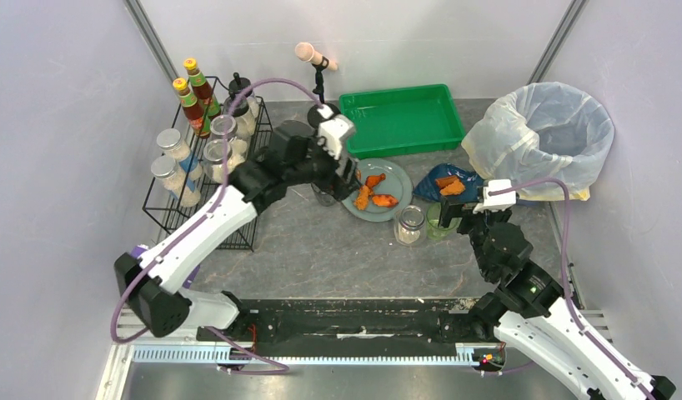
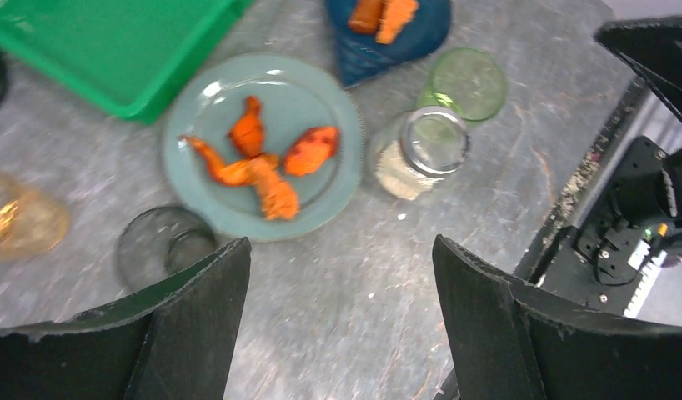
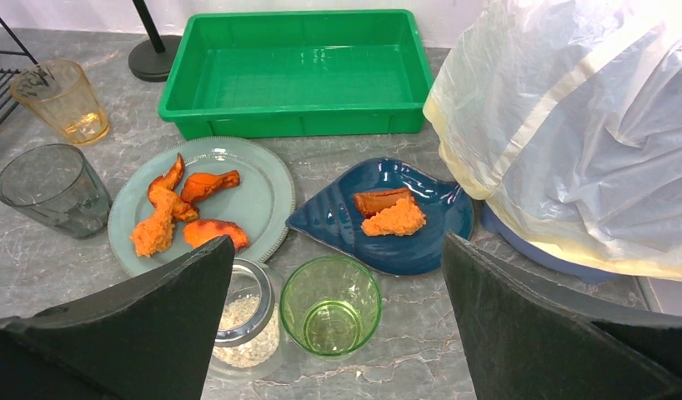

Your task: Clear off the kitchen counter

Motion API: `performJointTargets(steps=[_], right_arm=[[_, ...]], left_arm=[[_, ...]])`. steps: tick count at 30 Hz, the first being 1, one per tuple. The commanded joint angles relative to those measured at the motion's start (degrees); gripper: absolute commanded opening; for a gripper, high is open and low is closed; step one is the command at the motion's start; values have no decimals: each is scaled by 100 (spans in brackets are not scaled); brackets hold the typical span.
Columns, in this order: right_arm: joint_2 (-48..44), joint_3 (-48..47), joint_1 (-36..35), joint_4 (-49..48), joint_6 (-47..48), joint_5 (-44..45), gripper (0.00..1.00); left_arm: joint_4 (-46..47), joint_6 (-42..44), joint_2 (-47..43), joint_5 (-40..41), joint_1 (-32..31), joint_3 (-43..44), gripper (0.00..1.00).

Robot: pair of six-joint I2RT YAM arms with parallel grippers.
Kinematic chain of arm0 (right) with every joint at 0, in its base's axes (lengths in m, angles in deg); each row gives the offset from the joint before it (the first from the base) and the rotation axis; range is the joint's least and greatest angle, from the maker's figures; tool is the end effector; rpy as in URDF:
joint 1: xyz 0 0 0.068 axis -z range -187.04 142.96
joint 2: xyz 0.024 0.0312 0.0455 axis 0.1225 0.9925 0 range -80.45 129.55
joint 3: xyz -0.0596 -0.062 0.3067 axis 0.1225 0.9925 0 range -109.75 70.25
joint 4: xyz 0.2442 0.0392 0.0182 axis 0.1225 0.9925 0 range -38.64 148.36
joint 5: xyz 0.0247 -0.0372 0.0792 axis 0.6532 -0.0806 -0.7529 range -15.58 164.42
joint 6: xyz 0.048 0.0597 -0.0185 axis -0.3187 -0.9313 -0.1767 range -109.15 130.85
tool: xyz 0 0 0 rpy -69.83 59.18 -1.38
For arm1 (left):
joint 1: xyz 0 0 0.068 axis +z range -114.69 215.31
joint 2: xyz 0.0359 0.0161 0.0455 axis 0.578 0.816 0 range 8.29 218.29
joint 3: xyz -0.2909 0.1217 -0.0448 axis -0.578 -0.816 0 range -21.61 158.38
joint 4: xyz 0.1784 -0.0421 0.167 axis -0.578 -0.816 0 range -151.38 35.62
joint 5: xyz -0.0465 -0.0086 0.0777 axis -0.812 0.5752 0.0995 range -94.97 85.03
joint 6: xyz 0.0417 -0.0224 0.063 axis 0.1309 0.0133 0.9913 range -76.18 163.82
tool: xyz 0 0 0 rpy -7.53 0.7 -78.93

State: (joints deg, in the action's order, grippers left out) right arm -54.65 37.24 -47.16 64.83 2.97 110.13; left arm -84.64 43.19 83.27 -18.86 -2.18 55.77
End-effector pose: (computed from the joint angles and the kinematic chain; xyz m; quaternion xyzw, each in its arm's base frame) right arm 0.0938 0.0274 0.3233 -0.0003 0.7378 0.0499 0.6732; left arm 0.2208 -0.1899 0.4183 0.3280 0.7869 -0.2652 0.4504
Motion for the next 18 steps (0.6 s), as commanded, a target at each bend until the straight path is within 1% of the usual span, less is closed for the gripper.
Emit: performJointTargets(steps=[1,6,9,12,18], right_arm=[[-252,-136,13,-35,36,187,98],[-558,-77,13,54,-32,520,98],[-763,-12,13,106,-105,671,98],[-943,14,17,194,-176,833,98],[-1171,-11,14,375,-218,1059,98]], left_arm=[[850,137,460,-201,-636,-45,86],[1073,206,1212,-135,-1386,178,86],[1084,353,1699,-93,-1686,357,86],[1012,544,2112,74,-1876,549,86],[1102,874,2716,418,-2050,755,86]])
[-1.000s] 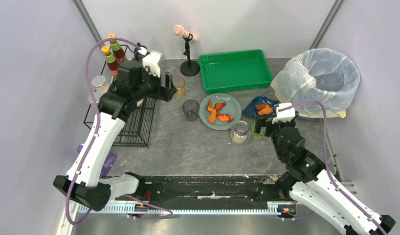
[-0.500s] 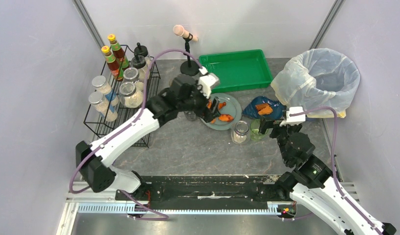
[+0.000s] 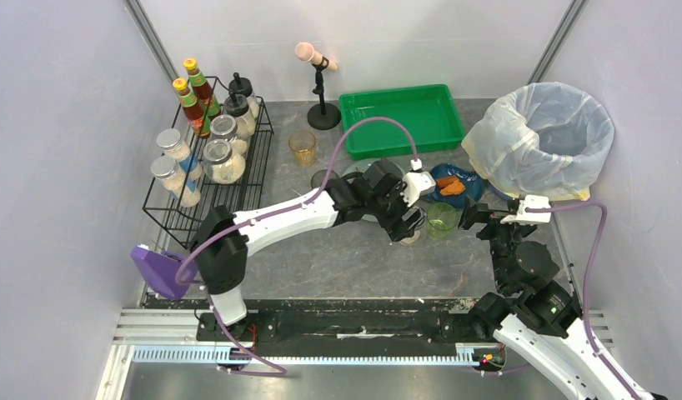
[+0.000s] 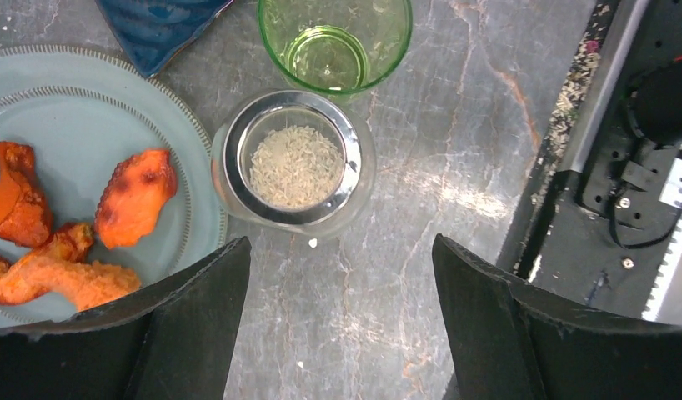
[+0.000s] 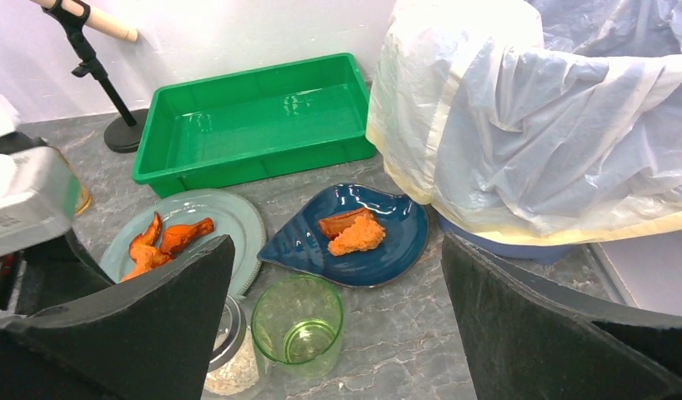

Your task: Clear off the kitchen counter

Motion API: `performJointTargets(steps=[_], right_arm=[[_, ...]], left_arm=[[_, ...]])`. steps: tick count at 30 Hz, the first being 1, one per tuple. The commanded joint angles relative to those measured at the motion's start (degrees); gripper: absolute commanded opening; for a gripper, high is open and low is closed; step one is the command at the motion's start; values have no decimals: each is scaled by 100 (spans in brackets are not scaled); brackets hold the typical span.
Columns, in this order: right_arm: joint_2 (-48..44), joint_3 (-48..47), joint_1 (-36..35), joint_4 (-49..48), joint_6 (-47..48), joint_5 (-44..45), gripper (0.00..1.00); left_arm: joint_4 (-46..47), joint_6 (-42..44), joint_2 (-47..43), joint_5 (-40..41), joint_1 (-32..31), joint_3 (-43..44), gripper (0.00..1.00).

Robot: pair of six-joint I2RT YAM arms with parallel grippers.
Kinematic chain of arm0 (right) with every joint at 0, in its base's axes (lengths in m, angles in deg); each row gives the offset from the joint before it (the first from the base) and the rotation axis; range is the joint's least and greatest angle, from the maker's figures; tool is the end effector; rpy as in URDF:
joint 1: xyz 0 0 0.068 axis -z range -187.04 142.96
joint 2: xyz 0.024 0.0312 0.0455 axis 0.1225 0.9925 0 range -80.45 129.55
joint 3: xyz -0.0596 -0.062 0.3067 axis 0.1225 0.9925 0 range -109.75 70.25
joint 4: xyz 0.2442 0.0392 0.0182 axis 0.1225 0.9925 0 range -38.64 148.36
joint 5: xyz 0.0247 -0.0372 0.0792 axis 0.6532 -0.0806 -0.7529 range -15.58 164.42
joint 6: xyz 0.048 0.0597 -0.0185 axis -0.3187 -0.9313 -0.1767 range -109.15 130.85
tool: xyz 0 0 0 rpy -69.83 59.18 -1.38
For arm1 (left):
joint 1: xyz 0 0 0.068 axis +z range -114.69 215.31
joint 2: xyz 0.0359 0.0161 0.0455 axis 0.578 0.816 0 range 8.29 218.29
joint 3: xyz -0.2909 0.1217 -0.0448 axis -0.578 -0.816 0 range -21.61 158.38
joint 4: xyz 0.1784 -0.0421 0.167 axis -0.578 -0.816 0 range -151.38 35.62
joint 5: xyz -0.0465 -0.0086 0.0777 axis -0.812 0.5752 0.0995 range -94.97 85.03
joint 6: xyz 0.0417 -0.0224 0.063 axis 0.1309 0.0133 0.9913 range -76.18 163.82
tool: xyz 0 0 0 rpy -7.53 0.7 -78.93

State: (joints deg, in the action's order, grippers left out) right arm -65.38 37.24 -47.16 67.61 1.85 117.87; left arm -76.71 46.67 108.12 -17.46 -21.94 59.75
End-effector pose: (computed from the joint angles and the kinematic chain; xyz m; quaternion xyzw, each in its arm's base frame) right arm 0.0633 -0.0075 0.3261 0.0822 0.6947 0.0426 0.7133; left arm 0.2131 -0.3586 0.3124 0.4918 0.7596 -0.2772 0.3229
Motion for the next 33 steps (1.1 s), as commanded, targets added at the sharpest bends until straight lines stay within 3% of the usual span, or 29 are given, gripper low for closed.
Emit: performJointTargets(steps=[1,8,18,25,29,33], right_arm=[[-114,-12,13,118,-116,303,98],[-176,-48,13,171,-119,349,98],[-218,-38,8,207,-193,373,98],[-152,-30,13,194,-188,384,98],[-127,-21,13,137,-180,376,98],[-87,-8,14,92,-142,360,98]], left_arm=[[380,566,300,353,-101,373,86],[888,625,814,766,-128,504,86],[413,560,1458,572,-128,1065,81],[85,477,1308,577,-128,1013,61],[-193,357,1058,608,-125,1022,40],[-424,100,619,646,-123,1038,27]])
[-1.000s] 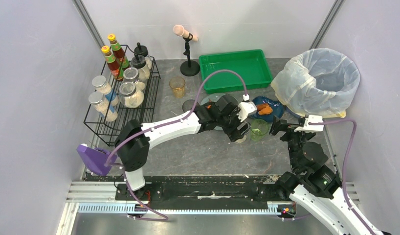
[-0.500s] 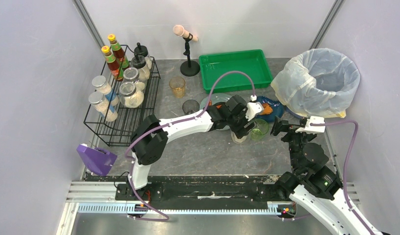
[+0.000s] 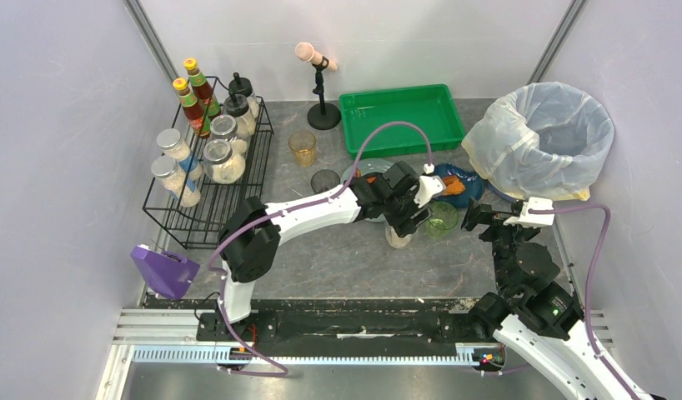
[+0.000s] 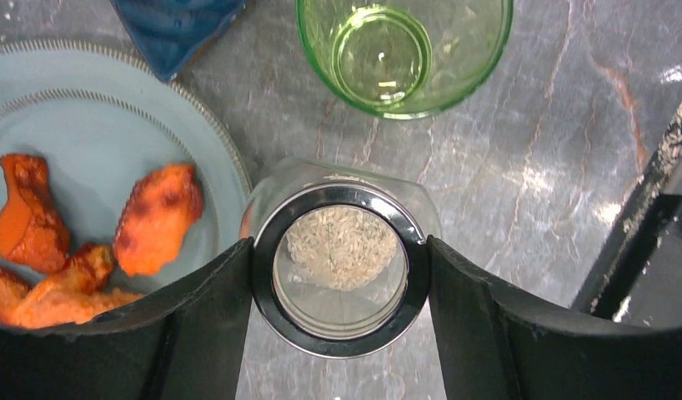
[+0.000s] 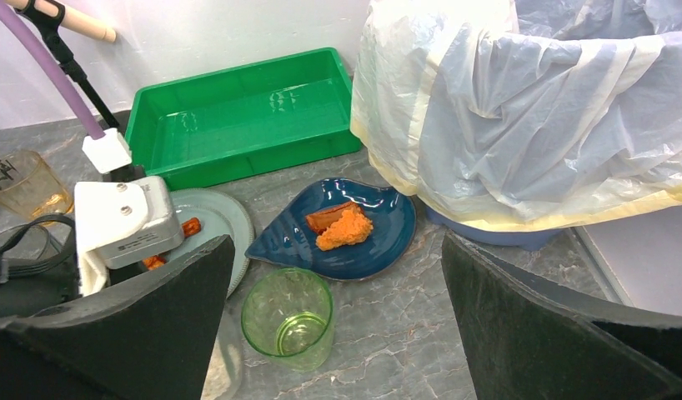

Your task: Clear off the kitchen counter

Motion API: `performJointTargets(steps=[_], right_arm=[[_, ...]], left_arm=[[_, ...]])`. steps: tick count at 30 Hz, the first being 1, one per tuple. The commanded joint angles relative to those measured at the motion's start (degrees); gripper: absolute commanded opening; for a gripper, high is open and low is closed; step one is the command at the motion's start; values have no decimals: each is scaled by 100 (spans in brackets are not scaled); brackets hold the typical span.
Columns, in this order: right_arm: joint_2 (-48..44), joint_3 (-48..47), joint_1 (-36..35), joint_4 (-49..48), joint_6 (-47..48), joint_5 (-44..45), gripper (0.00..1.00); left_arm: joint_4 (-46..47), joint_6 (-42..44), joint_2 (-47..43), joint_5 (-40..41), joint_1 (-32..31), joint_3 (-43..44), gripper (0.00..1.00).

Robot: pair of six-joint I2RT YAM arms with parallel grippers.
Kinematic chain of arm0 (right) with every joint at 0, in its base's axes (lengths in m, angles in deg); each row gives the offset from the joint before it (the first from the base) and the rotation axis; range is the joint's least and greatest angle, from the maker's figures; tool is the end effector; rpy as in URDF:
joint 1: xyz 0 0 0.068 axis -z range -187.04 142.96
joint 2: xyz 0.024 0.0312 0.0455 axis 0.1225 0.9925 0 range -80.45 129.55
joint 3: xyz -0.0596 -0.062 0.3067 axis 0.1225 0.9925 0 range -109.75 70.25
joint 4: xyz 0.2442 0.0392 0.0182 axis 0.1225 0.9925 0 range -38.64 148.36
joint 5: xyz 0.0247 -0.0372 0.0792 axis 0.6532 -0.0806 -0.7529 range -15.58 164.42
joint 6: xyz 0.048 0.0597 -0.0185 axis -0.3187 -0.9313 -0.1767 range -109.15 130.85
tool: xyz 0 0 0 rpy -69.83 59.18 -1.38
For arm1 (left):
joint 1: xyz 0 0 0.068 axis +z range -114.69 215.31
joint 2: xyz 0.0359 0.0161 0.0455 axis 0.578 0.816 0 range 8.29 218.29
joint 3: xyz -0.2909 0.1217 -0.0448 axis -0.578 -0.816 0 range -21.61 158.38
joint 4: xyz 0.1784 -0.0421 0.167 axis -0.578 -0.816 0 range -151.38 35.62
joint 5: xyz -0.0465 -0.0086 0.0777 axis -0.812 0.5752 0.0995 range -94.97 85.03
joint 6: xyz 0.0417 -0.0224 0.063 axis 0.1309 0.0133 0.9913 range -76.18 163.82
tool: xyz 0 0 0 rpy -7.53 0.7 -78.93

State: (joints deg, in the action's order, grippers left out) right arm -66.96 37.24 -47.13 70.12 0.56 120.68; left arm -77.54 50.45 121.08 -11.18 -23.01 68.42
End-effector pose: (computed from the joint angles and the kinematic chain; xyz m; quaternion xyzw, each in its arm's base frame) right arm 0.0587 -0.0145 0.3213 0.1040 0.6962 0.0290 0.7097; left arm 0.2429 -0.4078 0.2650 0.5141 0.7699 -0.2086 0.3154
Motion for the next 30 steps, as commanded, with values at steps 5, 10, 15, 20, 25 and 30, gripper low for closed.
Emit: performJointTargets(steps=[5,10,15,20,25,30], right_arm=[[125,47,11,-295,18,37,98],[270,120,11,-507,106,-79,98],[460,201,13,-826,215,-273,98],[708,285,12,-1126,278,-534,98],[912,331,11,-1361,318,-720,98],[1071,320,13,-1461,417,-845,98]], left_arm=[[-720,-602,-1214,261,-21,239,19],[-1334,-943,-1668,1052,5,385,17],[-1976,-1120,-2164,1646,296,540,17],[-2262,-1338,-2819,1672,1064,537,17],[-2851,-1497,-3380,1928,2108,699,17],[-3487,-1648,-3721,2227,3278,894,16]])
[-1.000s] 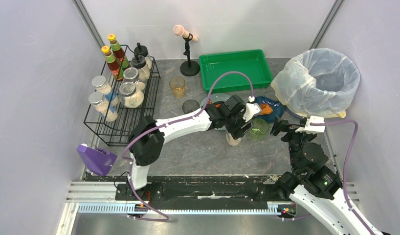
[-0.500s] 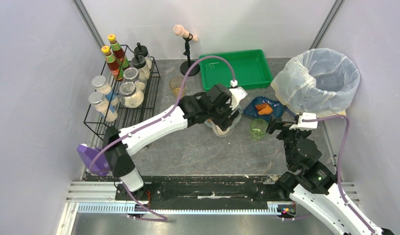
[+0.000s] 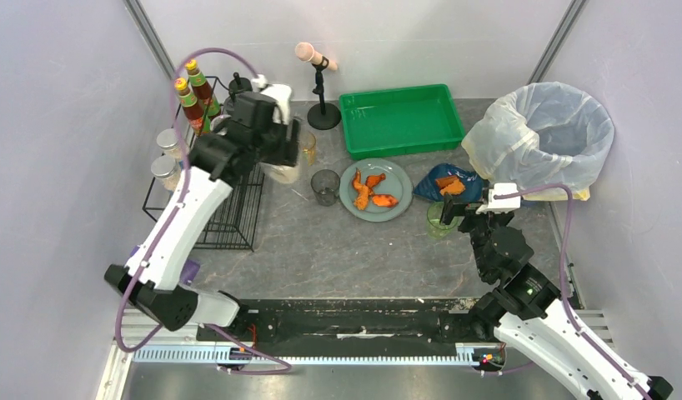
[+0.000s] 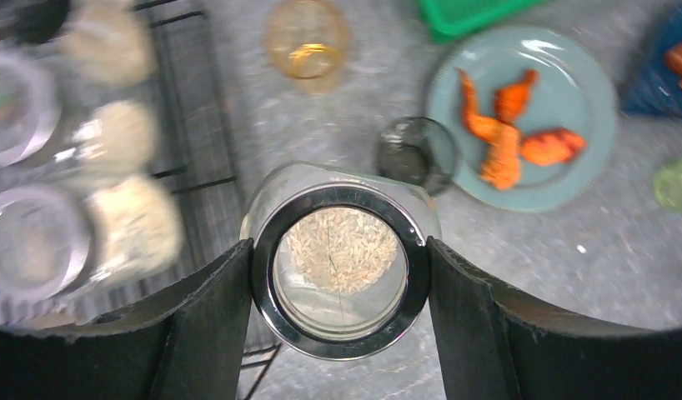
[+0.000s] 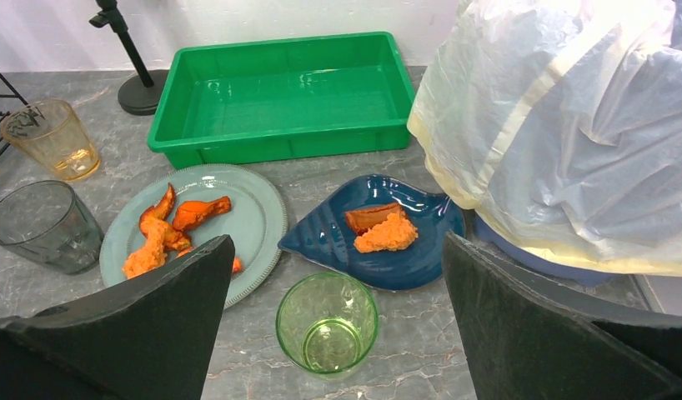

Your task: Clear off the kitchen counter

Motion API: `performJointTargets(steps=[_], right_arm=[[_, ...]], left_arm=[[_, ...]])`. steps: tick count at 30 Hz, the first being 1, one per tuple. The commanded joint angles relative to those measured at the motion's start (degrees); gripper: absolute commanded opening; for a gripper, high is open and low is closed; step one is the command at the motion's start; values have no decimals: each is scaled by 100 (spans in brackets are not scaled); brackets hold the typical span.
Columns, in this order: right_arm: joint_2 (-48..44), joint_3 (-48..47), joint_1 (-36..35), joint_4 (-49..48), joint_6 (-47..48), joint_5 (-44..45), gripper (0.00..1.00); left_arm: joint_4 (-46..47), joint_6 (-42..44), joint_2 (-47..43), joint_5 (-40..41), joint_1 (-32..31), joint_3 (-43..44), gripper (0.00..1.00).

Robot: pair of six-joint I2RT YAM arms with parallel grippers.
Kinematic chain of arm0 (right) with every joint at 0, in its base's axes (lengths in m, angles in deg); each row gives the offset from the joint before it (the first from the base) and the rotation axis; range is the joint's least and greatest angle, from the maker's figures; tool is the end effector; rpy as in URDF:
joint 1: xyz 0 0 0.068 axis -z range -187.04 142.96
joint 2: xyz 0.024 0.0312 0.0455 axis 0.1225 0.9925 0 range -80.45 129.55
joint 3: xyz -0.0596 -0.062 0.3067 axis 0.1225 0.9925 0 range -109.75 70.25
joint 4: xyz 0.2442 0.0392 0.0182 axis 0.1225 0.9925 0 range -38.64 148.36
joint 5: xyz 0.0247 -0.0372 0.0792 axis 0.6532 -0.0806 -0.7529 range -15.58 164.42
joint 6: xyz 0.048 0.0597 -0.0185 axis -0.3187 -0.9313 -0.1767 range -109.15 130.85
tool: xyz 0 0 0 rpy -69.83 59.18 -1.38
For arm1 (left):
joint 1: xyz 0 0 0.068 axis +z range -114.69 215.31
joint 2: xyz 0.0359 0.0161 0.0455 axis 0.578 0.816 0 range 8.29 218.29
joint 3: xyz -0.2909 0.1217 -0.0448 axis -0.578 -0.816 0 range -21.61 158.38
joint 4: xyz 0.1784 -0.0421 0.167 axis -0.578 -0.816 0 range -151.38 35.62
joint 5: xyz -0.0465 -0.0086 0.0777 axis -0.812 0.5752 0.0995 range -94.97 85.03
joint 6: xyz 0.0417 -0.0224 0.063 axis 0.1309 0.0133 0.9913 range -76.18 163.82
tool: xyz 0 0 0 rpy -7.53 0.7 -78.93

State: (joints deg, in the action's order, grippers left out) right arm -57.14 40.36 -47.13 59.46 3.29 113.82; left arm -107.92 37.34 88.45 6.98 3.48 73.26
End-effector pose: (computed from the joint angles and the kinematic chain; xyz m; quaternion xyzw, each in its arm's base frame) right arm 0.0910 0.0205 0.3193 0.0368 0.7134 0.0445 0.6984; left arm 0.2485 -0.1379 0.4487 0.1530 0.8850 -0.0523 0.4366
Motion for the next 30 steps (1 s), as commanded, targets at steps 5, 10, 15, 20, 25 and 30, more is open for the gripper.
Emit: performJointTargets(steps=[5,10,15,20,25,30], right_arm=[[168,-8,11,-465,293,-195,98],[282,-13,16,-555,426,-258,98],[341,36,11,-677,487,-295,98],[350,36,11,-665,474,-312,98],[293,56,11,-613,489,-276,98],[367,21,11,-610,474,-330,98]], left_arm=[[-765,-386,-675,453,1596,412,16],[-922,-454,-790,436,2316,236,15],[-450,-339,-839,546,2738,-444,15],[-252,-232,-736,516,2811,-682,16],[10,78,-870,639,2834,-1019,19],[255,163,-921,633,2894,-1466,25]])
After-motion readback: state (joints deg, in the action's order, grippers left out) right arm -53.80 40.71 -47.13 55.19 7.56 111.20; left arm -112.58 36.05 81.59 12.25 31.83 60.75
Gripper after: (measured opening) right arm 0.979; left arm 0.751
